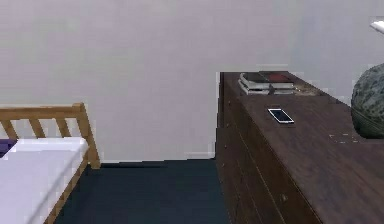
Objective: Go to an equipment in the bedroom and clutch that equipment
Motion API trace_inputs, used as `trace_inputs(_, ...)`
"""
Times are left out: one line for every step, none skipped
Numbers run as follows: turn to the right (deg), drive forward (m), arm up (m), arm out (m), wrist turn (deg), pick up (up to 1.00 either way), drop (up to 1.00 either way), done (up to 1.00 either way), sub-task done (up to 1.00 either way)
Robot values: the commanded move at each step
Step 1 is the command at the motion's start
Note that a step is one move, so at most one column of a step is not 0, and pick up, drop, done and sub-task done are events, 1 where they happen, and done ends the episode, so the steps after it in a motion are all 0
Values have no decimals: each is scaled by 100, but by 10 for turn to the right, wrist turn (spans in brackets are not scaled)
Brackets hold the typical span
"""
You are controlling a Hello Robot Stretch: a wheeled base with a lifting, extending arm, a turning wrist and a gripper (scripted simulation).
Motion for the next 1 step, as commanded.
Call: trace_inputs(0, 5, 0, 0, 0, 0, 0, 0, 0)
